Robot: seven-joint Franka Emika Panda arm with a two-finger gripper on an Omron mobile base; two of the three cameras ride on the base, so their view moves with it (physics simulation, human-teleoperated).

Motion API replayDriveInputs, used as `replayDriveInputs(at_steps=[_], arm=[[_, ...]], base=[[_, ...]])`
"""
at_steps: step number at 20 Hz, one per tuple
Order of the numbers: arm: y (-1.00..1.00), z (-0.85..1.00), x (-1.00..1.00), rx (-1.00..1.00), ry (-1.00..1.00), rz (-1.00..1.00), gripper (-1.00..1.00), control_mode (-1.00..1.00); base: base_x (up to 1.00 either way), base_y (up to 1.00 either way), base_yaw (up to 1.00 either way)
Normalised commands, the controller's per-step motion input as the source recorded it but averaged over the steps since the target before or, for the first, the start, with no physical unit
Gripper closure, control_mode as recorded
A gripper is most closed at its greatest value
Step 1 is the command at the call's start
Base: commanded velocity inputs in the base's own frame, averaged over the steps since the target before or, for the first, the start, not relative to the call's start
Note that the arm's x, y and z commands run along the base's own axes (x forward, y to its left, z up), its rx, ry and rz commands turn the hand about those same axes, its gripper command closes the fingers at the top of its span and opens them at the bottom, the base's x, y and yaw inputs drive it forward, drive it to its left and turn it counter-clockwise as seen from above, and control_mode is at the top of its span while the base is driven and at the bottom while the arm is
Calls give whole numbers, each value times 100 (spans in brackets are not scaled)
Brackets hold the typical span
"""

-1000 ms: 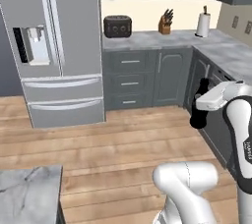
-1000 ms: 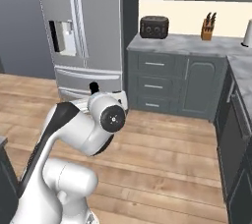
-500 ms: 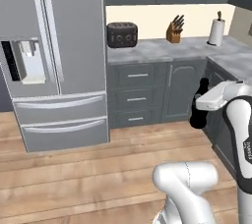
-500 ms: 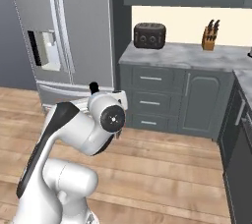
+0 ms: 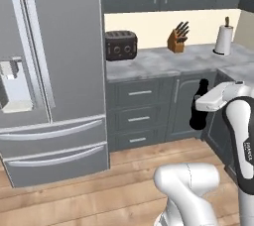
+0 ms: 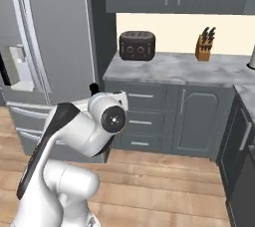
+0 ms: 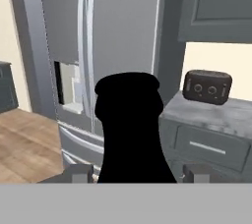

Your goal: Place the large bottle from the dining counter next to the other large bottle outside the sink, and place the small bottle from the dining counter next to the other small bottle inside the sink.

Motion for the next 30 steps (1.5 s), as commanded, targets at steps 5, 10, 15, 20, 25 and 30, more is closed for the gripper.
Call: replayDriveInputs(at_steps=[5,10,15,20,25,30], arm=[[0,0,0,0,0,0,100,100],[0,0,0,0,0,0,100,100],[0,0,0,0,0,0,100,100],[0,0,0,0,0,0,100,100],[0,0,0,0,0,0,100,100],[0,0,0,0,0,0,100,100]], base=[[6,0,-49],[0,0,-50],[0,0,-50],[0,0,-50],[0,0,-50],[0,0,-50]])
